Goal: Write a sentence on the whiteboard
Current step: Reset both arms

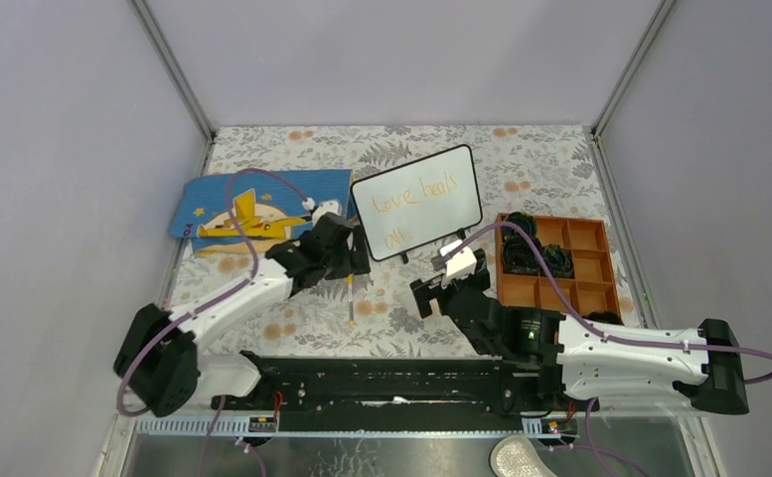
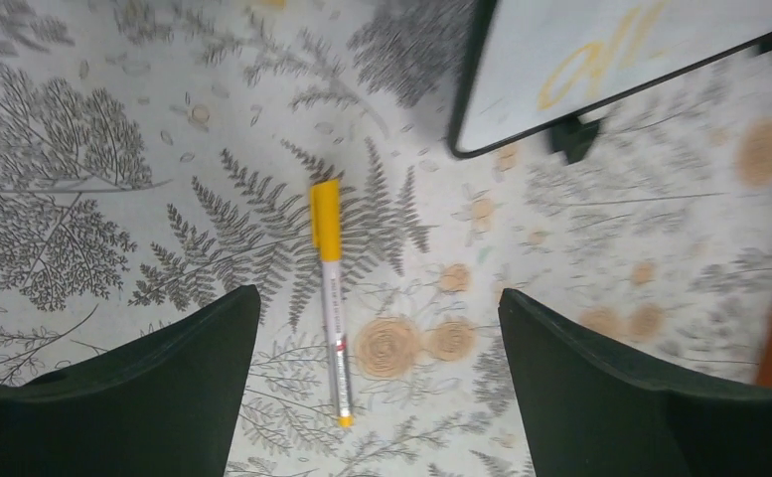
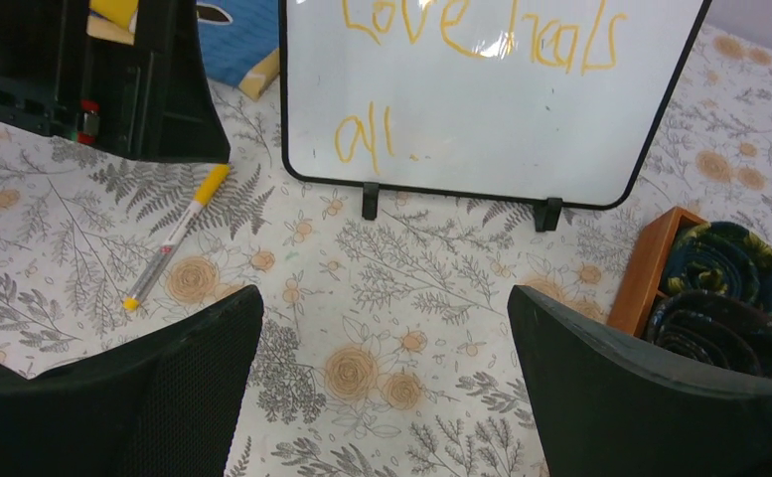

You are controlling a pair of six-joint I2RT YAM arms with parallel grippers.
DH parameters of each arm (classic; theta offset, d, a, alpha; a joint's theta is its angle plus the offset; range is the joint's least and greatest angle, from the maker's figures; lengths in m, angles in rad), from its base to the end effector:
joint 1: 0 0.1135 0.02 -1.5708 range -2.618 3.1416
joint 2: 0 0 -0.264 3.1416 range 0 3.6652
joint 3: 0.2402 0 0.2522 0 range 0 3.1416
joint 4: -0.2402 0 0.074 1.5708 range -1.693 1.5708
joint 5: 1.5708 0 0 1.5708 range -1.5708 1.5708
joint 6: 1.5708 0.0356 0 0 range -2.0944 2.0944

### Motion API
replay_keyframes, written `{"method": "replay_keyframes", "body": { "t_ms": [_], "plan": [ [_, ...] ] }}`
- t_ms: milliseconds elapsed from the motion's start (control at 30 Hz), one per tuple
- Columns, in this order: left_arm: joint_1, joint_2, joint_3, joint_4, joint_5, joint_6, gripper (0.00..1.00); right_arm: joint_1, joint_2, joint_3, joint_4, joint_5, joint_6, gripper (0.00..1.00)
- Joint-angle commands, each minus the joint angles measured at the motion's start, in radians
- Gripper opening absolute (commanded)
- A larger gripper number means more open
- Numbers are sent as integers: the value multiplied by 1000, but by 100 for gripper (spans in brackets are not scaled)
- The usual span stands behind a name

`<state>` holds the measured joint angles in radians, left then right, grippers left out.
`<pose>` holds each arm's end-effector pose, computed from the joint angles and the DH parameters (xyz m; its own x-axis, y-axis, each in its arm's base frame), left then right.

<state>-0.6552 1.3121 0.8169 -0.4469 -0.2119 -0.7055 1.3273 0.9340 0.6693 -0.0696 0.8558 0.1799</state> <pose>0.2111 -0.1528 0.2171 -0.8109 -0.1763 -0.5580 -0.0370 0.9671 -0.2518 0.0760 0.1945 0.2876 -0.1609 -0.1611 -0.9737 -0.4426 0.8936 -0.0747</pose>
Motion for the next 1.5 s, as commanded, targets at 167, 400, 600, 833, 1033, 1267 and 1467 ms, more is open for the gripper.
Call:
{"method": "replay_keyframes", "body": {
  "t_ms": [167, 400, 600, 833, 1033, 1267, 1467],
  "plan": [
    [-6, -226, 171, -110, -199, -92, 99, -17, 188, 237, 138, 218, -125, 100],
    [-6, -333, 234, -182, -342, -277, 99, -481, 220, 432, -167, -265, 344, 100],
    [-5, -364, 341, -228, -396, -158, 99, -562, 267, 610, -325, -162, 339, 100],
    [-5, -442, 402, -73, -399, 174, 99, -562, -44, 424, -6, -32, 72, 100],
    [-6, -536, 354, 77, -324, 343, 99, -562, -321, 192, 191, -169, -125, 100],
    [-6, -468, 425, 24, -377, 374, 99, -562, -308, 183, 124, -203, -46, 100],
    [-6, -436, 445, 19, -354, 345, 99, -562, -226, 170, 225, -184, 28, 100]
  ]
}}
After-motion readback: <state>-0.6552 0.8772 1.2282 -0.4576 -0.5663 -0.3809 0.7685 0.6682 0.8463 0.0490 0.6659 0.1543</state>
